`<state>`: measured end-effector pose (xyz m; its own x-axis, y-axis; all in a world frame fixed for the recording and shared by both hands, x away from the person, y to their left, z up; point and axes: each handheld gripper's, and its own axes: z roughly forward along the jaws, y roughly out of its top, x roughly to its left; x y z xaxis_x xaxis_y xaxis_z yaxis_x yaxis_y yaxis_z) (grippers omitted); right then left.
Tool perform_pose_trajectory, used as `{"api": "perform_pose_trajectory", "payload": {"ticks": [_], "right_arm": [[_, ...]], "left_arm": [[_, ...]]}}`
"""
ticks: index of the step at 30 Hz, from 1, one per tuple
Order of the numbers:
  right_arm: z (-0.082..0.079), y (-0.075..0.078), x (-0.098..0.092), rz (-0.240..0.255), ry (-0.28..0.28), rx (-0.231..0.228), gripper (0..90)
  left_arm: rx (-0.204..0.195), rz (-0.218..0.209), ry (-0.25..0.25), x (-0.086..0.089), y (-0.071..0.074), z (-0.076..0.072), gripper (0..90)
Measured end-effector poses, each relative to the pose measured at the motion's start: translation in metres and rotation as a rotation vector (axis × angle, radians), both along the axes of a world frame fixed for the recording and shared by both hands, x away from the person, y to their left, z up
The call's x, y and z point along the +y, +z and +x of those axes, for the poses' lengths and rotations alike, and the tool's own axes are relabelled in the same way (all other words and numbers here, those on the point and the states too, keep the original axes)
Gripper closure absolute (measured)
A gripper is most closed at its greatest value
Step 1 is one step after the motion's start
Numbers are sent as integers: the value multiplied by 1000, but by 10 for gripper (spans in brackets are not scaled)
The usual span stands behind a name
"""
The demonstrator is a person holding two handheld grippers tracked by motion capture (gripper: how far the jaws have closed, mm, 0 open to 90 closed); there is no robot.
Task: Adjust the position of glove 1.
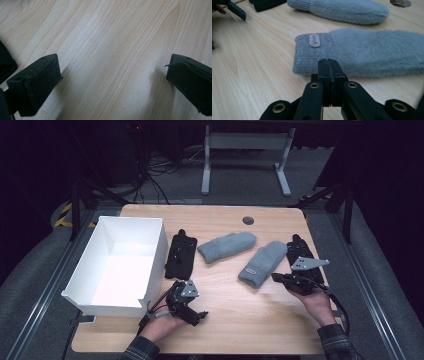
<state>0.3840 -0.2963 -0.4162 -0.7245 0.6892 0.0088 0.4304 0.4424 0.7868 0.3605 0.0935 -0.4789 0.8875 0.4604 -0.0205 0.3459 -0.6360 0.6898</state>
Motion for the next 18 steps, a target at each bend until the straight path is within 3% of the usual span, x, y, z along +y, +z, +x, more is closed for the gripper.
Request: {"api": "perform_pose_trajectory", "payload": {"ticks": [18], "right_arm": [[37,-6,25,-23,7,-1,900]], "left_arm": [[-1,2,-4,0,0,1,0]]}}
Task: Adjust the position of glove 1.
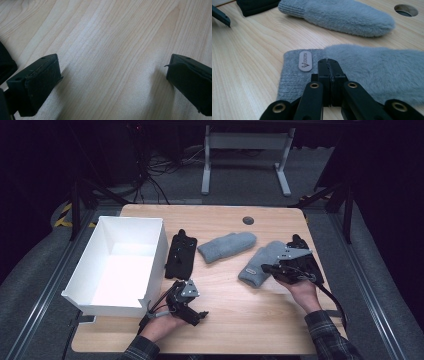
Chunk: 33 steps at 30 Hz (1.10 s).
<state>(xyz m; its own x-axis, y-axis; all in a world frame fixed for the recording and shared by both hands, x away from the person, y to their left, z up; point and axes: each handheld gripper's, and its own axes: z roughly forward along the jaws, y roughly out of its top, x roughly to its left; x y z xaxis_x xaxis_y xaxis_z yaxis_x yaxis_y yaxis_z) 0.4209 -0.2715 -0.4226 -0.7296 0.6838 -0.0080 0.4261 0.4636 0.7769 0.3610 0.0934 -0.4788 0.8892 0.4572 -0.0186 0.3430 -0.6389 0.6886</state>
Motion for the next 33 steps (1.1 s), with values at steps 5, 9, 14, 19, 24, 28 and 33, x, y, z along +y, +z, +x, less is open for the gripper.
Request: {"api": "perform_pose_trajectory", "payload": {"ticks": [5,9,14,19,24,28,33], "right_arm": [[10,-8,5,-19,-4,11,900],[14,-19,11,-70,5,40,900],[17,-25,12,-70,-3,53,900],[15,-24,13,-70,22,58,900],[9,-24,17,-60,56,71,900],[3,-25,21,-54,81,78,900],[-8,-24,27,-57,118,85,900]], "left_arm": [[1,-4,3,0,0,0,0],[1,-4,3,0,0,0,0],[1,-3,5,0,0,0,0],[0,-3,5,0,0,0,0],[1,-3,8,0,0,-1,0],[2,-3,10,0,0,-1,0],[2,-1,11,0,0,-1,0]]}}
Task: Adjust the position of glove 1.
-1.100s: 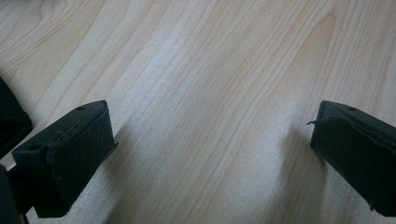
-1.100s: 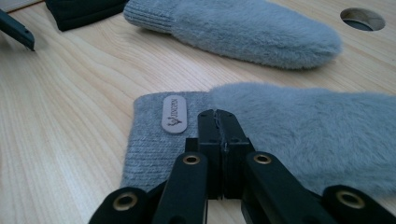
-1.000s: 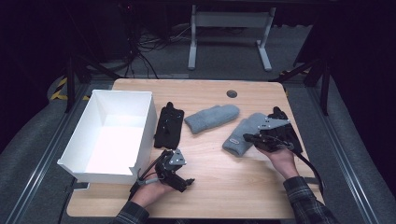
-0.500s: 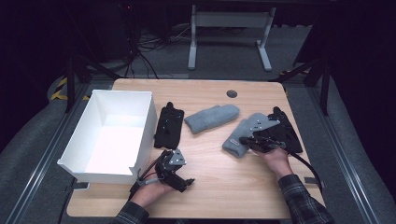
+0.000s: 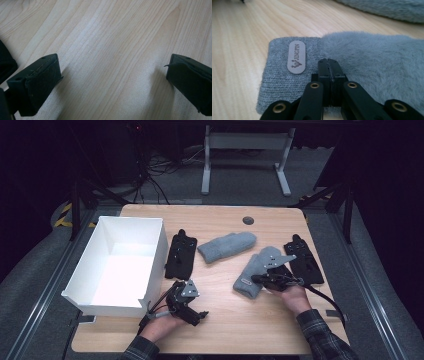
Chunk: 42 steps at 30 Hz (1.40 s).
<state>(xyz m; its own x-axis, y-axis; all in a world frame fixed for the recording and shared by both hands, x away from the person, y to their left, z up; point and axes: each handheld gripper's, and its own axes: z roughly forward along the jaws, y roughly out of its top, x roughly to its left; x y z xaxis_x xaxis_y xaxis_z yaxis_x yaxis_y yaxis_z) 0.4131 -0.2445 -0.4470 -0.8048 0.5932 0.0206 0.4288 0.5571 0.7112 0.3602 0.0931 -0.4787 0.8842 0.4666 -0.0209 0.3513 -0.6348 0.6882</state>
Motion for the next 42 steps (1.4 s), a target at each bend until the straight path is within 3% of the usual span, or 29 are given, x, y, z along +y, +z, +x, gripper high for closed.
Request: {"api": "perform_pose_trajectory", "payload": {"ticks": [11,26,30,35,39,42], "right_arm": [[-25,2,15,-25,77,4,900],[-47,1,25,13,151,35,900],[-47,11,18,35,125,-4,900],[-41,23,0,-1,34,-71,900],[-26,25,-14,-25,-37,-98,900],[-10,19,-21,-32,-65,-92,900]], "left_arm": [[1,1,5,0,0,0,0],[1,3,7,0,0,-1,0],[1,4,10,0,0,-1,0],[2,3,9,0,0,-1,0],[1,4,10,0,0,-1,0],[1,2,11,0,0,-1,0]]}}
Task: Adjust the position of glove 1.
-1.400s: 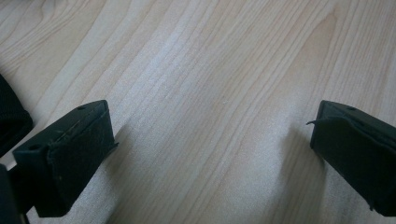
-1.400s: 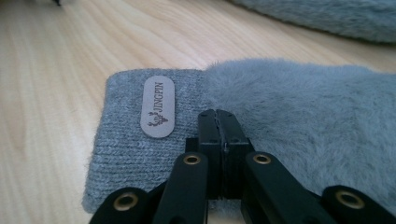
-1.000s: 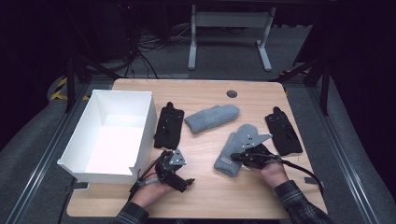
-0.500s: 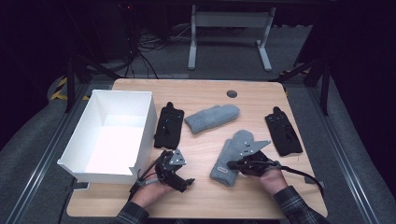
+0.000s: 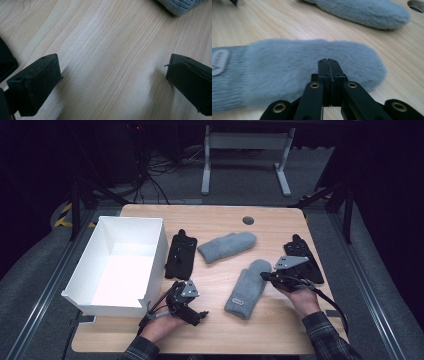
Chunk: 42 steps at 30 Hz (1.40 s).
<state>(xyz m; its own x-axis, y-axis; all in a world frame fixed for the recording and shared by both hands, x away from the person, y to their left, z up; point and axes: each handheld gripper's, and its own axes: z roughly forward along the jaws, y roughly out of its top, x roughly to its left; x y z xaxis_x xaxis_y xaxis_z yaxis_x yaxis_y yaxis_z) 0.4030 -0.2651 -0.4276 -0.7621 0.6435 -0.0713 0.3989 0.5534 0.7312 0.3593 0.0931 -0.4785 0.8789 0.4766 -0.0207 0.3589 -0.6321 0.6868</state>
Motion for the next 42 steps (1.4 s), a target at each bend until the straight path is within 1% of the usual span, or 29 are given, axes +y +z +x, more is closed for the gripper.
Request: {"api": "perform_pose_trajectory", "payload": {"ticks": [3,6,7,9,13,14,16,18,19,20,21,22,23,24,25,26,27,28,29,30,31,32,33,34,35,36,39,42], "right_arm": [[7,-6,0,4,2,17,900],[10,-16,6,-27,11,49,900],[10,-19,8,-35,22,57,900],[9,-22,11,-34,33,60,900],[5,-22,16,-24,74,72,900],[5,-22,16,-24,74,72,900],[0,-23,21,-13,115,82,900],[-4,-24,25,-7,136,85,900],[-7,-24,26,-10,144,88,900],[-9,-24,27,-11,155,90,900],[-11,-23,29,-16,160,88,900],[-12,-23,29,-19,163,85,900],[-12,-23,30,-21,165,86,900],[-13,-23,30,-20,167,87,900],[-13,-23,30,-20,167,87,900],[-12,-23,31,-21,164,87,900],[-12,-23,31,-19,167,84,900],[-12,-23,32,-20,167,85,900],[-11,-23,33,-19,167,86,900],[-11,-23,33,-18,166,84,900],[-11,-23,33,-18,166,84,900],[-10,-22,34,-20,167,83,900],[-10,-22,34,-20,167,83,900],[-10,-22,35,-17,167,84,900],[-9,-22,36,-20,169,83,900],[-9,-22,37,-18,166,82,900],[-6,-23,38,1,164,88,900],[-2,-23,39,23,149,94,900]], "left_arm": [[0,0,1,0,0,0,1],[-1,-3,2,0,0,0,1],[0,-2,2,0,0,0,1],[0,-2,3,0,0,0,1],[-1,-3,3,0,0,0,1],[-1,-3,3,0,0,0,1],[7,6,18,-1,1,-1,3],[9,14,26,-2,4,-1,52],[15,20,31,-2,8,-1,112],[15,23,36,-4,10,0,206],[15,23,36,-4,10,0,239],[27,36,22,-8,14,0,322],[30,24,14,-11,15,0,395],[30,19,-1,-15,18,1,464],[30,19,-1,-15,18,1,545],[26,19,-16,-20,20,2,545],[25,12,-29,-24,21,3,623],[41,8,-48,-29,23,4,716],[41,8,-48,-29,23,4,775],[68,29,-73,-37,22,5,823],[68,29,-73,-37,22,5,846],[86,19,-105,-44,21,5,860],[86,19,-105,-44,21,5,866],[86,20,-126,-50,21,4,866],[86,27,-135,-52,22,4,874],[86,24,-147,-56,22,3,880],[99,16,-171,-63,22,1,879],[101,10,-200,-72,22,-1,879]]}}
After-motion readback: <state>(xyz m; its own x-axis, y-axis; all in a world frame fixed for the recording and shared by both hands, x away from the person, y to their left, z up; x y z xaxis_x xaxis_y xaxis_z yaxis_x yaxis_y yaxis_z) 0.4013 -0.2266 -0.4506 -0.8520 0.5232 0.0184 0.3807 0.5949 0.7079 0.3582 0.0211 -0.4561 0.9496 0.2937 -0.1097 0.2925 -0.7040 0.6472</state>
